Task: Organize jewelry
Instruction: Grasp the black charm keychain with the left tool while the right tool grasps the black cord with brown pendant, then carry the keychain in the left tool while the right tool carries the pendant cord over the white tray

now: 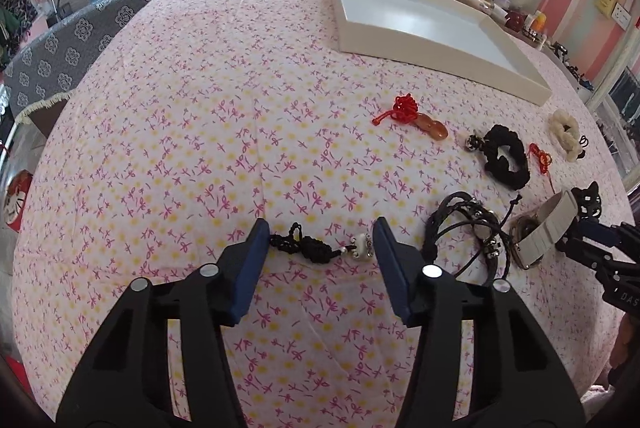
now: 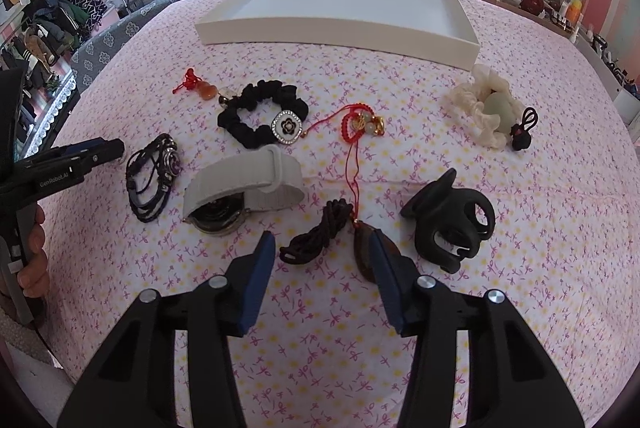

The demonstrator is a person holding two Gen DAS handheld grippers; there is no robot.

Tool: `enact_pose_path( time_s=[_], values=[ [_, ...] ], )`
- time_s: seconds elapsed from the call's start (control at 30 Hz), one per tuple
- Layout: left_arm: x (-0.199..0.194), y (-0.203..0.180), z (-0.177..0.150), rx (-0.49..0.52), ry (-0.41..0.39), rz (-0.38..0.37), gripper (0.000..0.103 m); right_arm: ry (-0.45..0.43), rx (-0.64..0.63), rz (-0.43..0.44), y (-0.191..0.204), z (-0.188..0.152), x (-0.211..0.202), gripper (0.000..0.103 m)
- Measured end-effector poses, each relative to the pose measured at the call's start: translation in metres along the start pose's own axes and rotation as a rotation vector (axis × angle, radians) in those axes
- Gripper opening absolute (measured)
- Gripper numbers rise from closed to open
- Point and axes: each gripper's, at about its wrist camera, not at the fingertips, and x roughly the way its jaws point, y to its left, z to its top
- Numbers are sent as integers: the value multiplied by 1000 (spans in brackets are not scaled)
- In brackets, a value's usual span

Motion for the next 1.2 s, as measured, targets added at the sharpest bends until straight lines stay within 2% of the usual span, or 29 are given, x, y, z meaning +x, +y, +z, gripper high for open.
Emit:
enact_pose_path(
  time_s=[0.03,0.17,0.23,0.3,0.43,0.57,0.67,0.7,0.93,1.2],
  values=[
    [0,0,0,3,-1,0,43,-1,0,-1,0,0,0,49],
    [-1,-1,0,-2,-3,-11,34,1,-2,-1,-1,1,1,49],
    [-3,-2,-2,-1,-3,-25,18,1,-1,1,-1,1,1,48],
    [-5,-5,-3,10,-9,-11,10,1,3,5,-2,1,1,46],
    [-6,-3,-5,4,-6,-3,10,1,-4,16,1,2,2,43],
    [-6,-1,-5,-2,-7,-4,10,22,-1,26,2,2,8,32],
    [-6,-1,-6,-3,-5,-6,9,21,1,33,3,2,9,29],
    [-6,0,-6,-4,-5,-7,9,19,0,32,3,2,9,24],
    [-7,2,-6,-13,-1,-4,9,2,3,45,-1,0,5,18],
    [-23,-1,-3,-21,-33,8,8,-87,-4,51,-10,6,-20,16]
  ],
)
